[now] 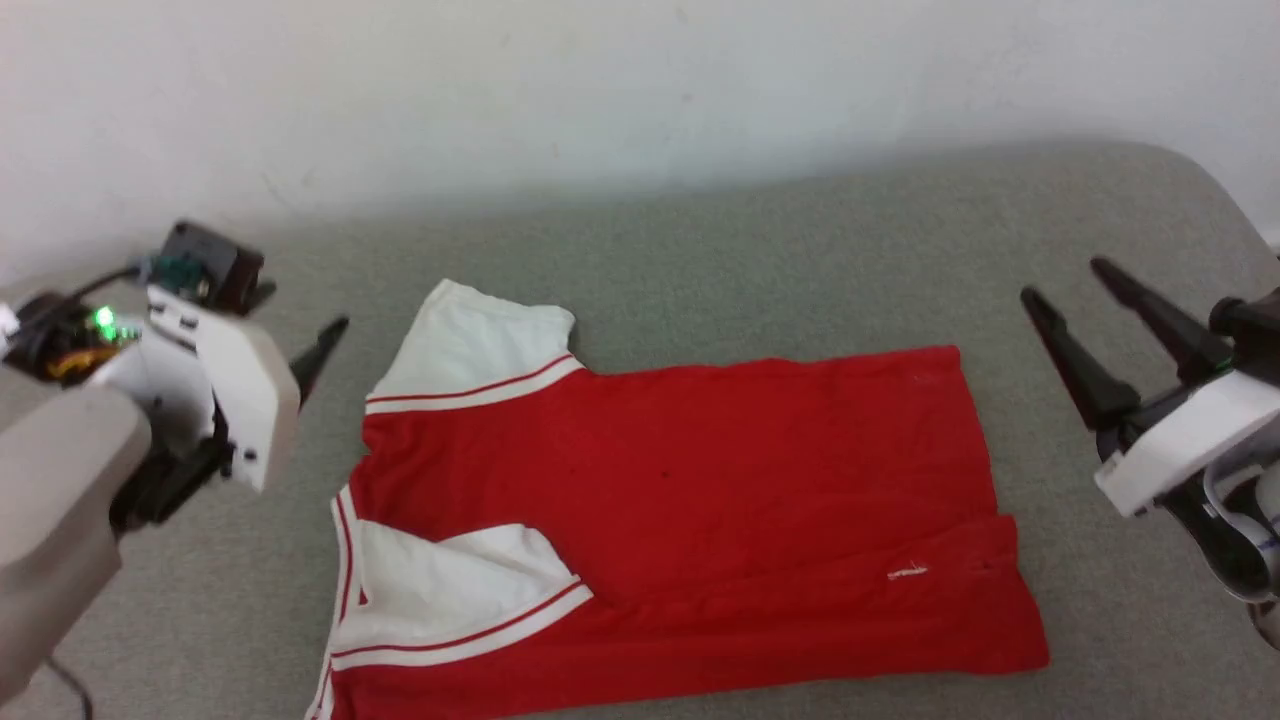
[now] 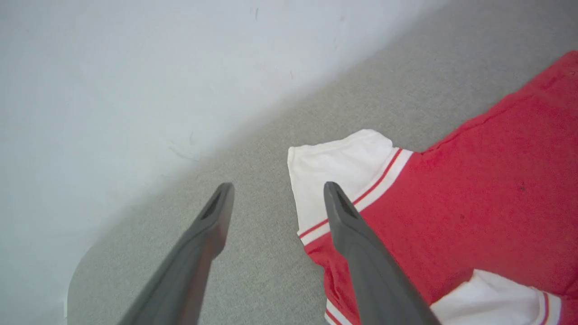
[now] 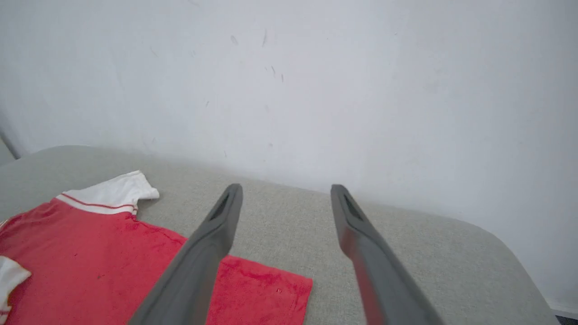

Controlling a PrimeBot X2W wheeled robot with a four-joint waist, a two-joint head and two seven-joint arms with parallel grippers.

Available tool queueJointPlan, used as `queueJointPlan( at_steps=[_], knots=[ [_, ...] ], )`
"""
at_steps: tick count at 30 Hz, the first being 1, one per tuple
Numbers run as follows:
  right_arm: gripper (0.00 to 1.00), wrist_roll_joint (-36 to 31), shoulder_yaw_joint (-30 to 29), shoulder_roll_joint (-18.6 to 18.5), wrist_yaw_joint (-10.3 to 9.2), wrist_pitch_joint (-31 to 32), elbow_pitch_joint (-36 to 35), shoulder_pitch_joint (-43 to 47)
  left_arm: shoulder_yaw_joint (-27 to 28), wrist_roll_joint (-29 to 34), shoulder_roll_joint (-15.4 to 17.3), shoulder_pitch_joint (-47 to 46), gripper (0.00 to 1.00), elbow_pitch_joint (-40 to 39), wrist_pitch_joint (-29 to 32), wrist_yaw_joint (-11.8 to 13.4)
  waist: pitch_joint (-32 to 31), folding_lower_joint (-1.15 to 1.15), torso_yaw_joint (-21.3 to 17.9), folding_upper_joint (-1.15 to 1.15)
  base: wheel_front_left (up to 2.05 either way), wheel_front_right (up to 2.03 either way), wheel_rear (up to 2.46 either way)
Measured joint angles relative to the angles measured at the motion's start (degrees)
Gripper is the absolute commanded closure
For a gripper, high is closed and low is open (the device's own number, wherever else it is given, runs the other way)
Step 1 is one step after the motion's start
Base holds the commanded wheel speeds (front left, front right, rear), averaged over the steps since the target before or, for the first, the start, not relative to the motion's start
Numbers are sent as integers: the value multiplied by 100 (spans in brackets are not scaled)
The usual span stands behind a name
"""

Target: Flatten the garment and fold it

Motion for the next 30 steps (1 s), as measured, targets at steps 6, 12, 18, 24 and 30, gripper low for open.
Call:
queueJointPlan(
  at_steps=[6,12,18,24,30],
  knots=[
    [0,-1234,-1949,1132,-1,-99,-744,706,155,201,-441,-703,0,600,-21,56,363,1,-193,0,0,0,0],
    [0,-2377,-3256,2265,-1,-101,-2151,1467,241,102,-806,-1419,0,1306,487,-56,872,1,-376,0,0,0,0],
    [0,-2892,-3476,2949,-1,-100,-3097,1673,192,-155,-998,-1995,0,2023,1602,-260,1404,2,-588,-1,0,0,0],
    [0,-3000,-3271,3164,-1,-100,-3234,1675,42,-280,-1044,-2430,0,2488,2778,-372,1869,1,-883,-1,0,0,0],
    [0,-3000,-3257,3238,-1,-100,-3155,1665,-188,-328,-1101,-2681,0,2713,3800,-405,2236,1,-1185,-1,0,0,0]
  ],
)
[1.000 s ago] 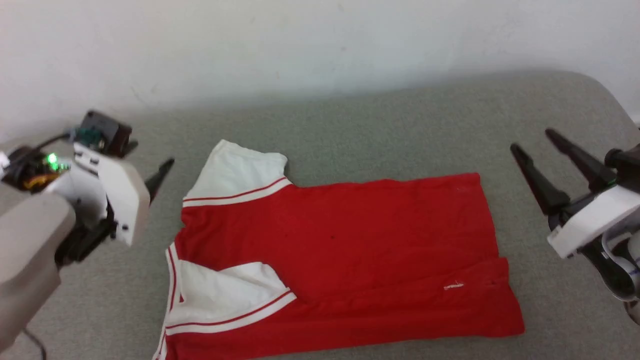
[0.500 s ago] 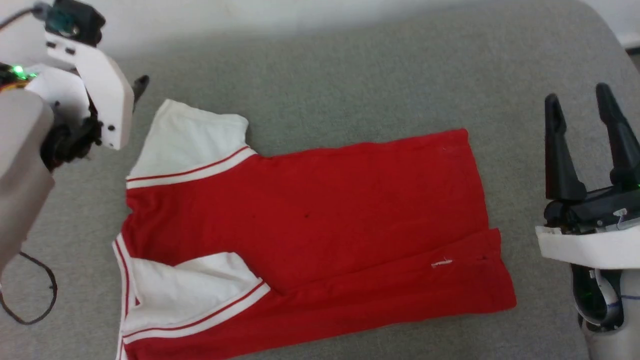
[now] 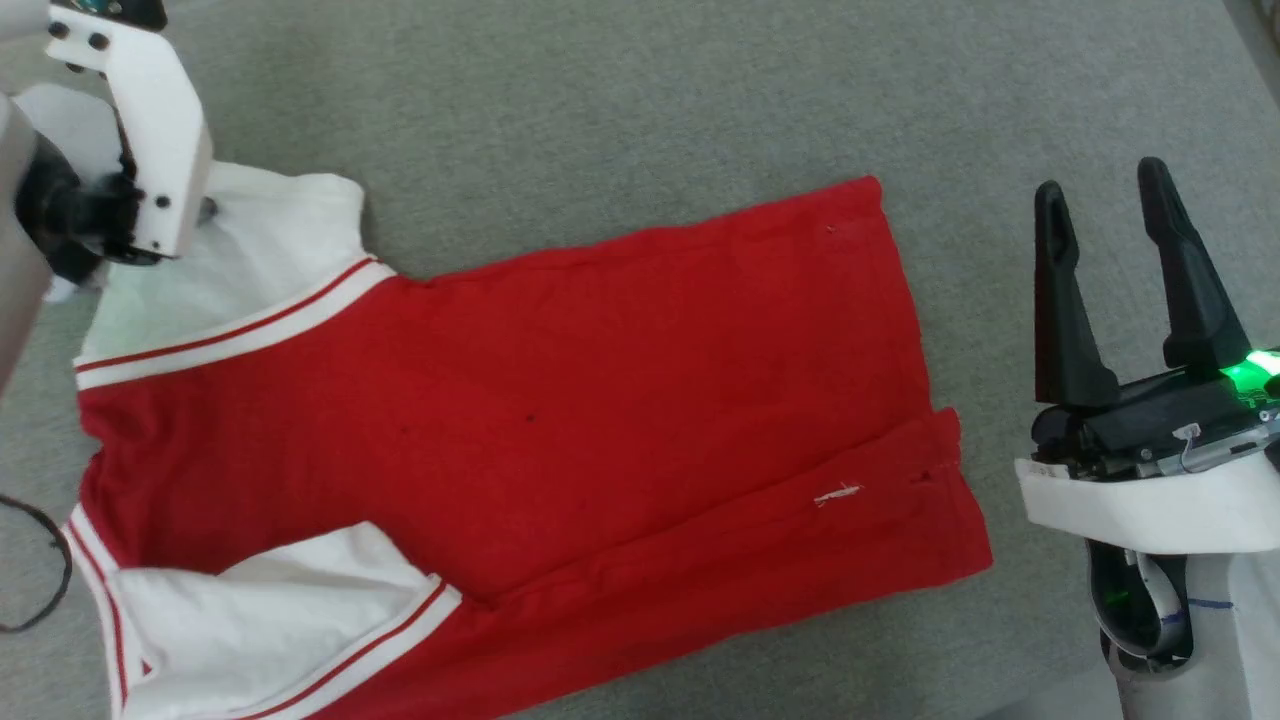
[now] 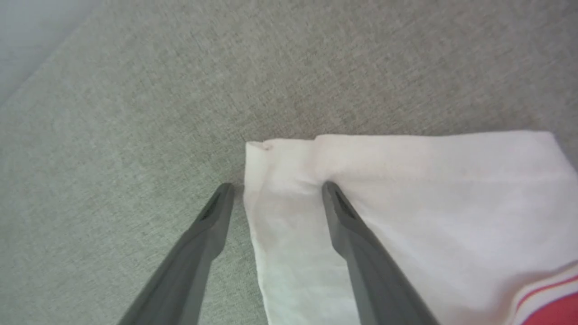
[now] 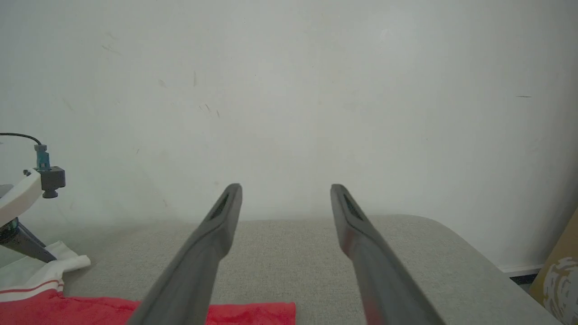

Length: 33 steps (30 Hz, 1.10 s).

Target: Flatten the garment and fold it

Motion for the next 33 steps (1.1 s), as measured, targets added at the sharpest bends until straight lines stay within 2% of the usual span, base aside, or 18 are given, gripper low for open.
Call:
queueJointPlan(
  at_steps=[2,3,4,8,12,19,24,28,33],
  knots=[
    [0,0,10,8,0,0,55,-4,-63,38,47,-145,0,12,224,-5,86,-2,-88,0,0,0,0],
    [0,0,16,9,0,0,78,-4,-92,46,71,-199,4,13,319,-15,119,-2,-127,0,0,0,0],
    [0,0,22,7,0,0,104,-4,-124,60,97,-235,100,3,401,-49,149,-2,-163,0,0,0,0],
    [0,3,14,-21,0,-1,242,-7,-130,13,104,-242,100,-76,495,-127,155,-2,-223,0,0,0,0],
    [0,-3,-23,-232,0,0,354,-66,-135,-29,101,-112,100,-160,275,-151,35,-1,-190,0,0,0,0],
    [0,-68,-30,-1069,0,41,781,-593,-87,-168,157,263,100,-590,-486,-292,-348,-1,44,0,0,0,0],
    [0,305,438,-1817,1,1229,1426,-1170,-56,-258,221,524,100,-1116,-947,-309,-595,-1,319,0,0,0,0],
    [0,915,1205,-2474,0,2683,1815,-1722,-77,-256,256,697,100,-1468,-1184,-316,-740,-1,566,0,0,0,0],
    [0,1844,2228,-3036,1,4476,2169,-2510,-83,-255,180,752,100,-1742,-1325,-343,-835,-2,864,0,0,0,0]
  ],
)
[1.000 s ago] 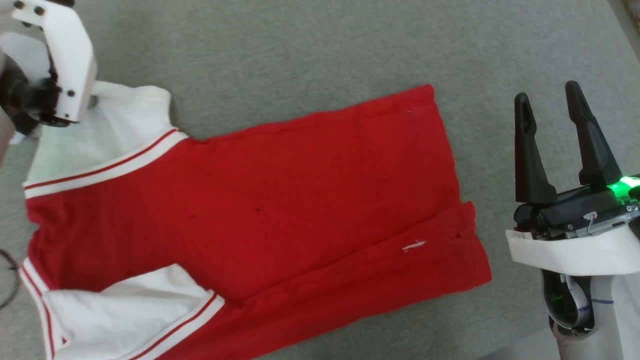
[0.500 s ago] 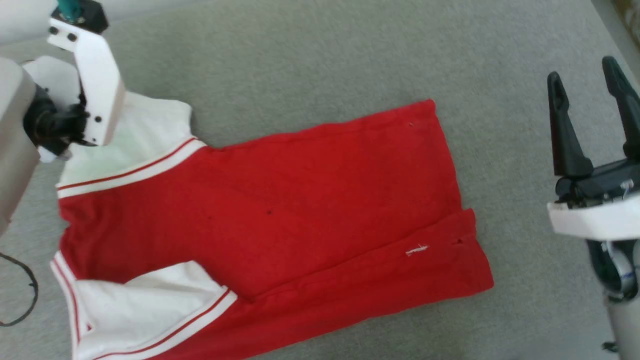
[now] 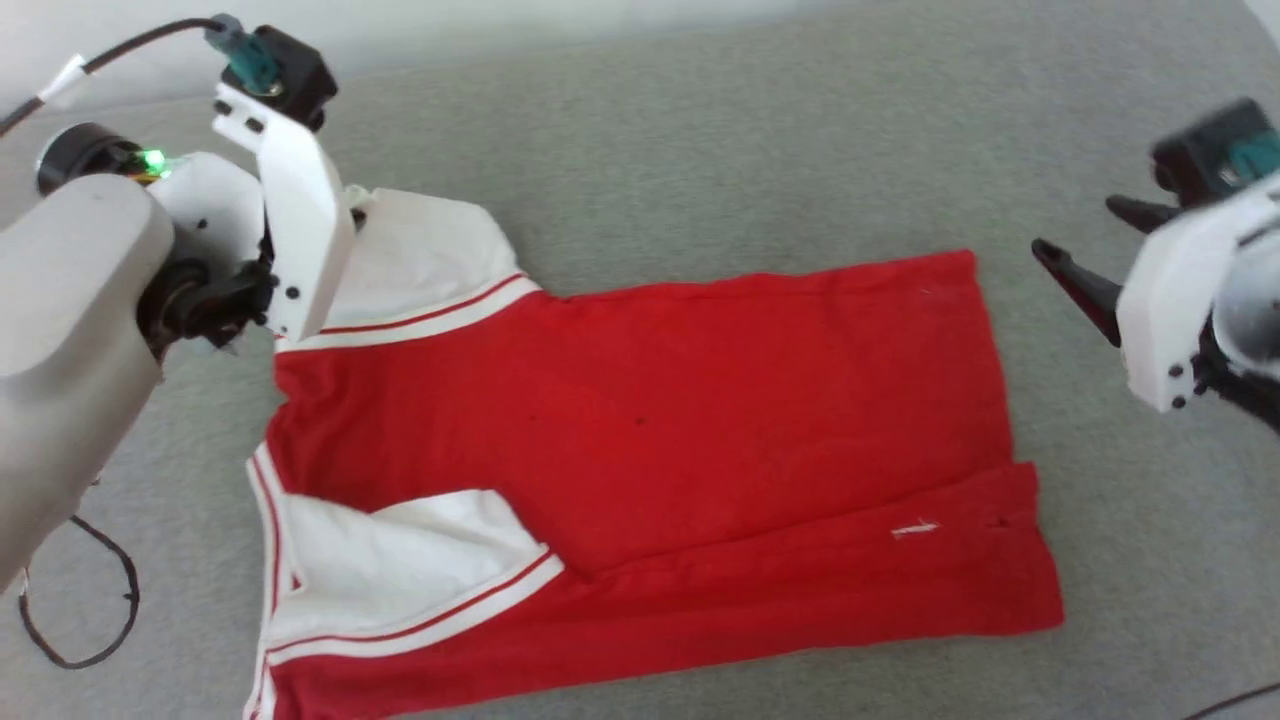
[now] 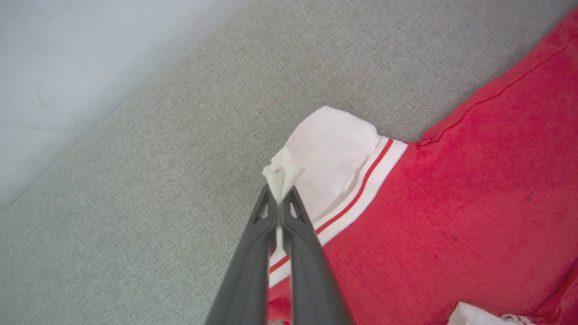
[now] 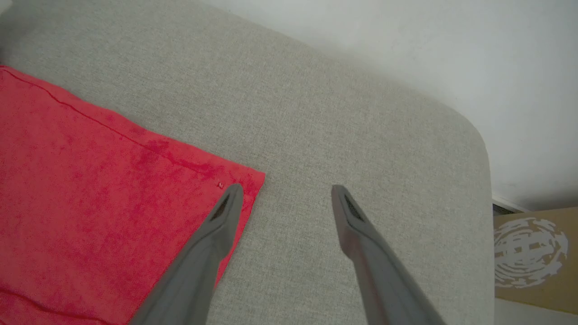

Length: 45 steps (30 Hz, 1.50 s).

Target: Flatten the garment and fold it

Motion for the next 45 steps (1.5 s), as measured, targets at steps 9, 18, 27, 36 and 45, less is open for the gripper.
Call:
queueJointPlan(
  at_steps=[9,18,27,36,45],
  knots=[
    [0,862,1243,-118,0,2007,1011,-1344,-5,83,-147,-10,100,-194,-145,48,183,1,354,0,0,0,0],
    [0,959,1837,164,-1,1824,2046,-1629,3,186,-291,-187,100,-322,-322,48,557,1,625,0,0,0,0],
    [100,1381,2336,52,-1,1115,2253,-1764,3,156,-256,-157,100,-155,-491,44,639,0,696,1,0,0,0],
    [100,1846,2693,-30,-1,-80,2013,-1575,156,-110,70,480,100,-229,-1102,43,102,1,561,0,0,0,0],
    [100,1933,2919,-637,-1,-1014,1240,-1007,125,-120,648,1271,100,-1380,-1493,310,-598,0,506,1,0,0,0]
  ],
)
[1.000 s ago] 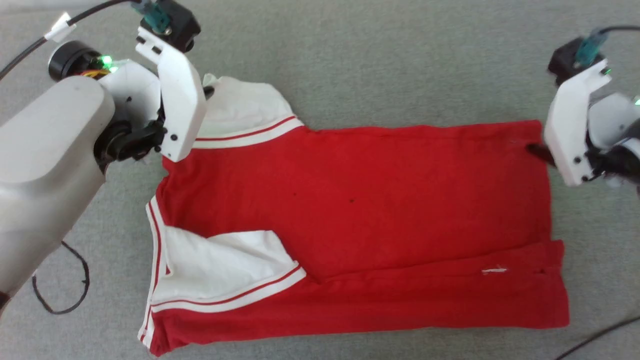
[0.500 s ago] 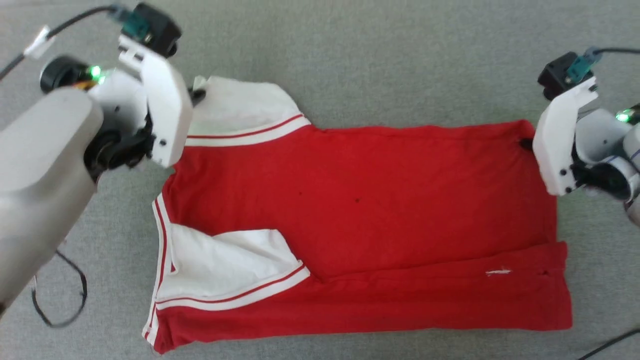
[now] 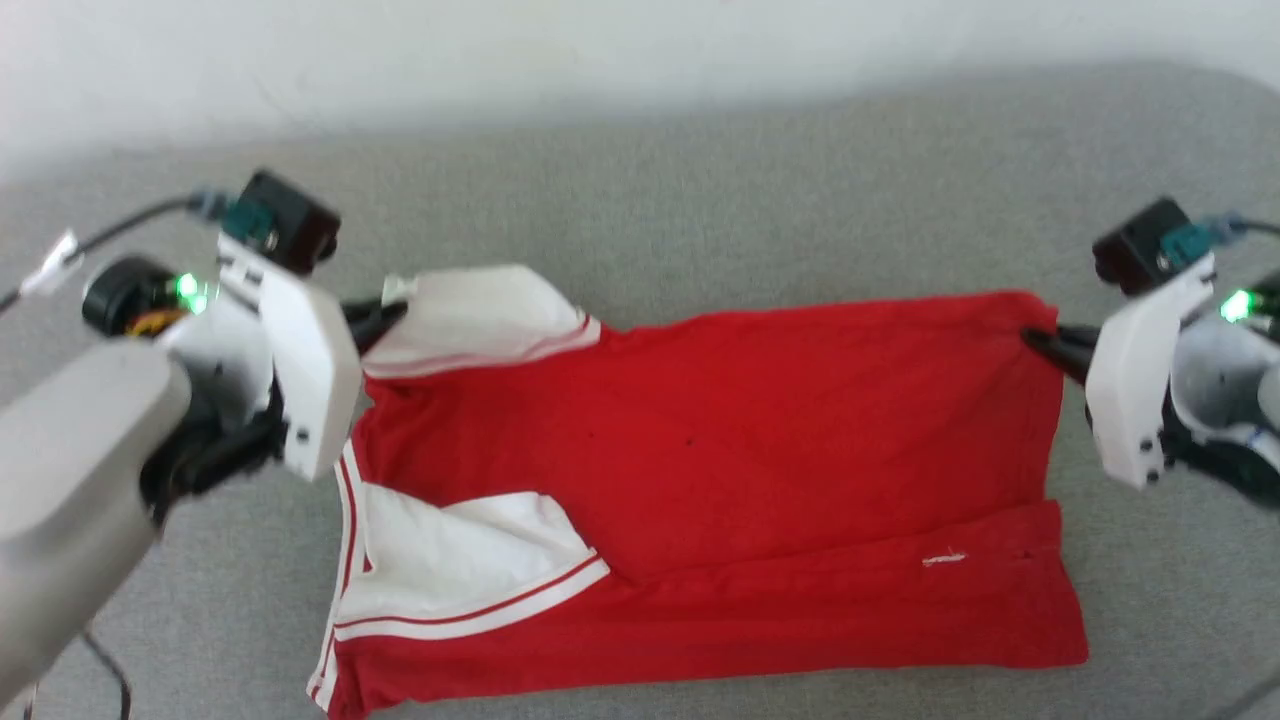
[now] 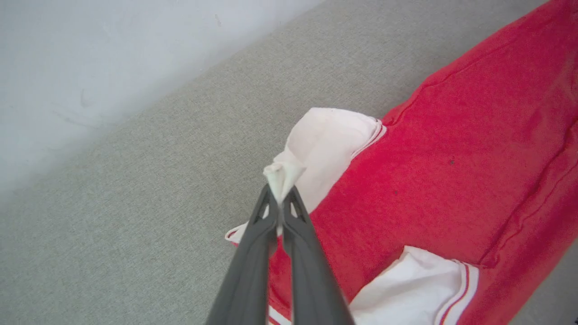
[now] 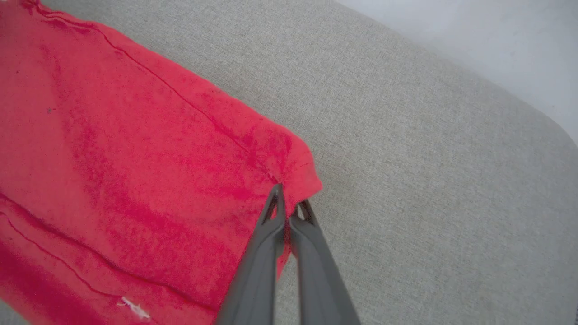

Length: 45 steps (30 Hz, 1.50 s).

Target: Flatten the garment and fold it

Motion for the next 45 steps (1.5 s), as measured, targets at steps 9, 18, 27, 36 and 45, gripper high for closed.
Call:
queueJointPlan(
  at_steps=[9,18,27,36,45],
  knots=[
    [100,113,40,-250,0,-435,-246,927,-80,-261,860,1281,100,-1249,-386,706,-555,-1,15,0,0,0,0],
    [100,236,-34,-309,0,-597,-238,1750,-286,-668,1056,2296,100,-1430,-765,1046,-660,0,107,0,0,0,0],
    [0,216,-4,33,0,-753,180,1973,-460,-853,458,2607,96,-619,-1033,947,-468,1,116,0,0,0,0],
    [0,227,-327,-302,0,-1027,-432,1963,67,-671,488,2726,0,-646,-2560,1225,-751,0,102,0,0,0,0],
    [0,315,-1063,-784,0,-421,-922,1791,1537,744,88,3106,0,-1018,-3538,2863,-826,0,147,0,0,0,0]
  ],
)
